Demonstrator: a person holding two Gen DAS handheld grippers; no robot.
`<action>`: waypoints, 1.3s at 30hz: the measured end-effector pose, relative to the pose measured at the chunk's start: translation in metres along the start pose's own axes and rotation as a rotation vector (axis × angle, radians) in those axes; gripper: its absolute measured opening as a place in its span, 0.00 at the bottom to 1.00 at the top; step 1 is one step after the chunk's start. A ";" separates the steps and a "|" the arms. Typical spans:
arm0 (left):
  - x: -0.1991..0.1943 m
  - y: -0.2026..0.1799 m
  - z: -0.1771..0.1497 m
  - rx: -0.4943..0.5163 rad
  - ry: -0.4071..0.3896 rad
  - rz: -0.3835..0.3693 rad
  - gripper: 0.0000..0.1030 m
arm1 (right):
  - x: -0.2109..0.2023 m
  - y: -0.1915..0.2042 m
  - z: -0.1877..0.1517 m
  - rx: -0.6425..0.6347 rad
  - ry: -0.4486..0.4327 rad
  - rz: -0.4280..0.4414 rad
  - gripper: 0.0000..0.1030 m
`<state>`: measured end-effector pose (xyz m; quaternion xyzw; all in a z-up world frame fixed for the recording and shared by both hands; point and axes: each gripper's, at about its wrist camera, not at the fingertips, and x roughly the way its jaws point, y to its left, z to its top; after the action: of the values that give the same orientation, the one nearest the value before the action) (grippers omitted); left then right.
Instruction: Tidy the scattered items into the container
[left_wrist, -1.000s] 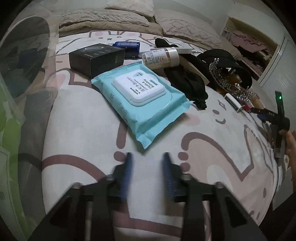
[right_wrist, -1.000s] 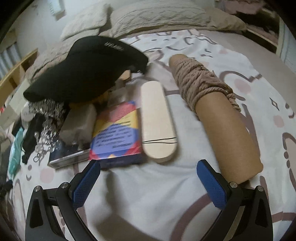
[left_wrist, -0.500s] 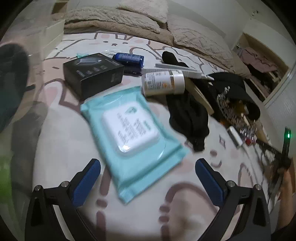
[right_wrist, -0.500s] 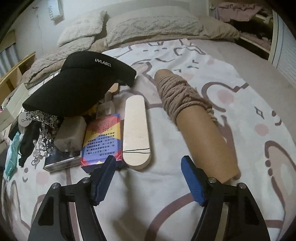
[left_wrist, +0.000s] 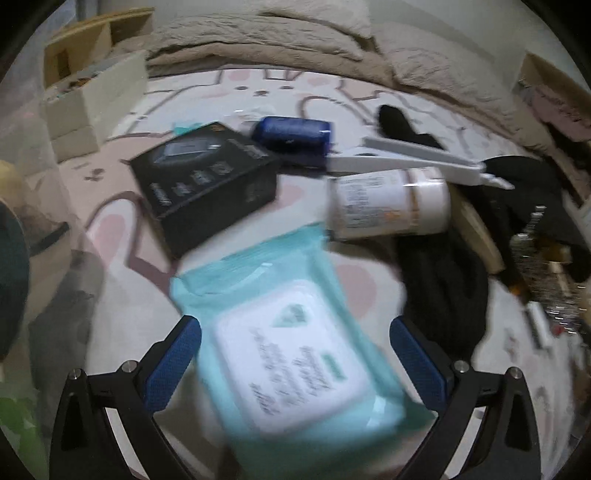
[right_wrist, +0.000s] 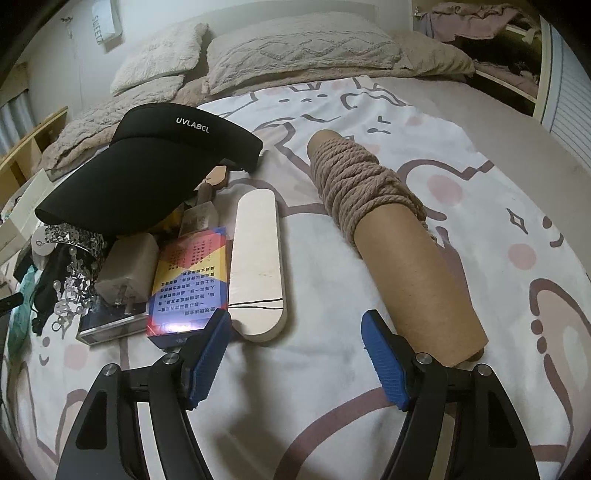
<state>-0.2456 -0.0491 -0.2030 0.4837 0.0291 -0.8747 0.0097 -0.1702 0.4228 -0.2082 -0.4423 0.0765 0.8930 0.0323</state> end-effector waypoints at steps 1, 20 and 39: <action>0.004 0.002 -0.001 -0.001 0.010 0.011 1.00 | 0.000 0.000 0.000 -0.001 -0.001 -0.002 0.71; -0.033 -0.011 -0.084 0.231 0.043 -0.154 0.94 | 0.022 0.030 0.037 -0.112 0.024 -0.118 0.72; -0.063 -0.015 -0.122 0.255 0.087 -0.169 0.99 | 0.052 0.032 0.044 -0.189 0.031 -0.184 0.76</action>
<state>-0.1097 -0.0271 -0.2131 0.5144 -0.0413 -0.8472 -0.1265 -0.2404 0.3983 -0.2199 -0.4621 -0.0483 0.8827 0.0709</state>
